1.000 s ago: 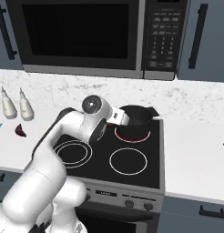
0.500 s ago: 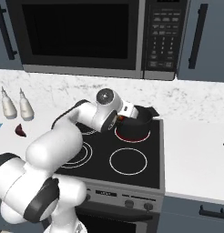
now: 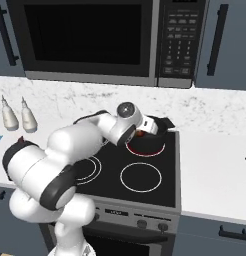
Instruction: Put the bell pepper and potato in the pot. Retrieve the spatula and lightly stir the vegetables in the pot.
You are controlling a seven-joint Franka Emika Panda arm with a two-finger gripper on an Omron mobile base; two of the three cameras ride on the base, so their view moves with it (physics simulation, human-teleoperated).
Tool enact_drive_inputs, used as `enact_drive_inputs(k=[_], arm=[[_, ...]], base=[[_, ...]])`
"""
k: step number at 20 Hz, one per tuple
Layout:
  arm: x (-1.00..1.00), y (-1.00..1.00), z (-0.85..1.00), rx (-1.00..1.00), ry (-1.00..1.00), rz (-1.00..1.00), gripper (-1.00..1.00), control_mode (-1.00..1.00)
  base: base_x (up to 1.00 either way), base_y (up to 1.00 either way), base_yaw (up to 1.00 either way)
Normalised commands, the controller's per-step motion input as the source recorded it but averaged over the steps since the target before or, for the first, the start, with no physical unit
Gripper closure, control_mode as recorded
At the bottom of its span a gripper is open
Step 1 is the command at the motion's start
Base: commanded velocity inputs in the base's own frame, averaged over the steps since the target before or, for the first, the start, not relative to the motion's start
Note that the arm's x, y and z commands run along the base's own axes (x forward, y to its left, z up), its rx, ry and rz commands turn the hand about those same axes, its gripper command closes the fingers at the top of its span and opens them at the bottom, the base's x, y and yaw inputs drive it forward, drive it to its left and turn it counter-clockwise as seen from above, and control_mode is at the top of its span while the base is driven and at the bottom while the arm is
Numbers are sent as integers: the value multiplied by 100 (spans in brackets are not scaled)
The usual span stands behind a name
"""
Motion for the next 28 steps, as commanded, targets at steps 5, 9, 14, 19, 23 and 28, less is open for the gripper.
enact_drive_inputs(k=[5, 9, 14, 19, 23, 28], arm=[[34, -3, -24, 0, 0, 0, 100, -100], [45, 0, -8, 0, 0, 0, 100, -100], [45, -1, -1, 0, 0, 0, 100, -100], [29, -10, -24, 0, 0, 0, 100, -100], [21, -11, -55, 0, 0, 0, 100, -100], [38, -10, -30, 0, 0, 0, 100, -100]], base=[[0, 0, 0], [0, 0, 0], [0, 0, 0], [0, 0, 0], [0, 0, 0], [0, 0, 0]])
